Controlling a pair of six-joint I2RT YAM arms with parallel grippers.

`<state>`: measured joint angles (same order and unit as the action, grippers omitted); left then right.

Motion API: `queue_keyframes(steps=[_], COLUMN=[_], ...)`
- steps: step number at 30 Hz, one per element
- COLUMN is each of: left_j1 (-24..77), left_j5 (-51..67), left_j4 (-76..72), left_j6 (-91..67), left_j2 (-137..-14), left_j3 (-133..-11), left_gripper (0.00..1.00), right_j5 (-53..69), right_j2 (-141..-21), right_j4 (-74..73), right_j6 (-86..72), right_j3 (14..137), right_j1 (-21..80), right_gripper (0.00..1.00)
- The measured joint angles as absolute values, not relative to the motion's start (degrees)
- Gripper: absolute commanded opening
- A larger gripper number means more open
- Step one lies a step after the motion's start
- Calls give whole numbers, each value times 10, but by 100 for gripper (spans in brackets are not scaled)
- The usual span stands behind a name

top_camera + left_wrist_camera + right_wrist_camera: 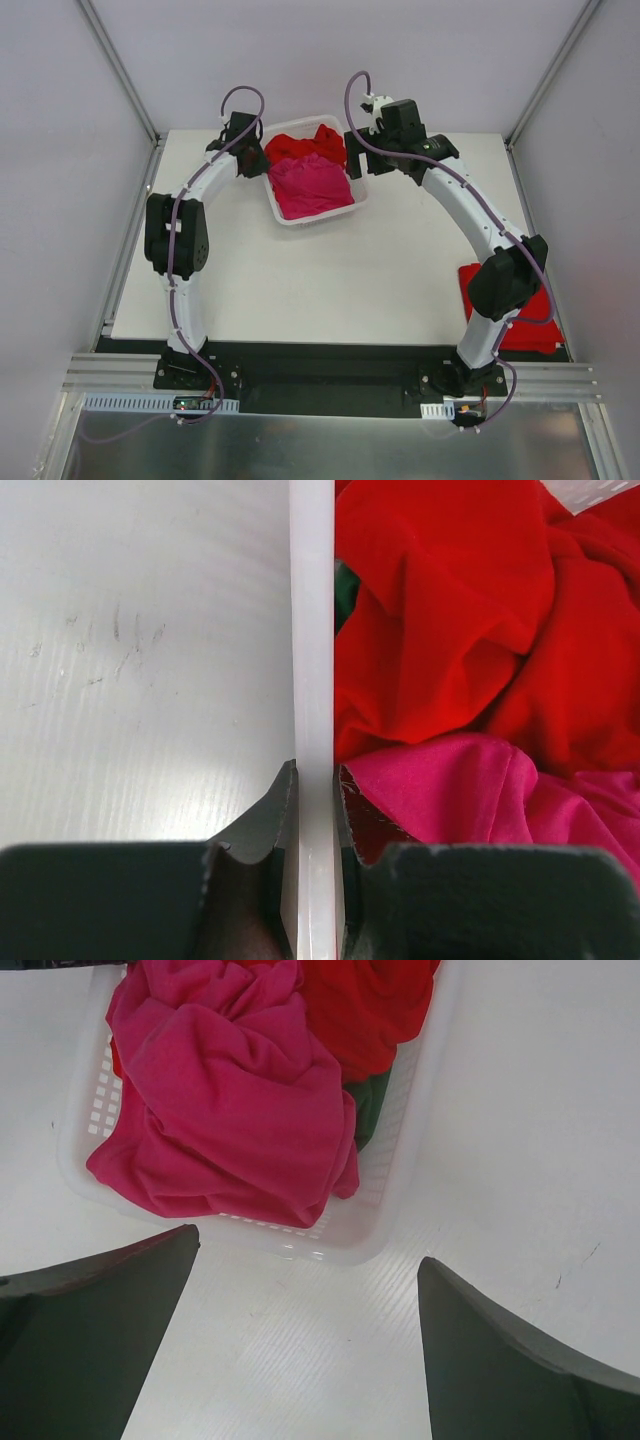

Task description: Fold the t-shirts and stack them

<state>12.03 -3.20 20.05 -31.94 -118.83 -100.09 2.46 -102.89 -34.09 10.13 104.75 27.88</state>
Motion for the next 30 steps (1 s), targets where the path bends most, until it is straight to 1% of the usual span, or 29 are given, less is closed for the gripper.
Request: queue_keyframes(steps=[6, 13, 19, 23, 30], left_j1=[120, 119, 119, 119, 115], left_j5=[-15, 47, 88, 95, 99], left_j4=[196, 188, 190, 188, 187], left_j6=[-297, -241, -216, -210, -203], left_j2=[-1189, -1211, -1211, -1211, -1211], left_j3=[-1002, -1053, -1055, -1047, -1027], left_gripper=[0, 0, 0, 0, 0], right_j5=[30, 59, 69, 67, 29], right_j2=[-1029, -1028, -1034, -1072, -1198], right_j4=[-341, -328, -308, -293, -291], right_j6=[101, 106, 115, 130, 176], right_j3=[1046, 1011, 991, 1025, 1118], right_j1=[280, 284, 305, 329, 396], right_gripper=[97, 98, 98, 99, 99])
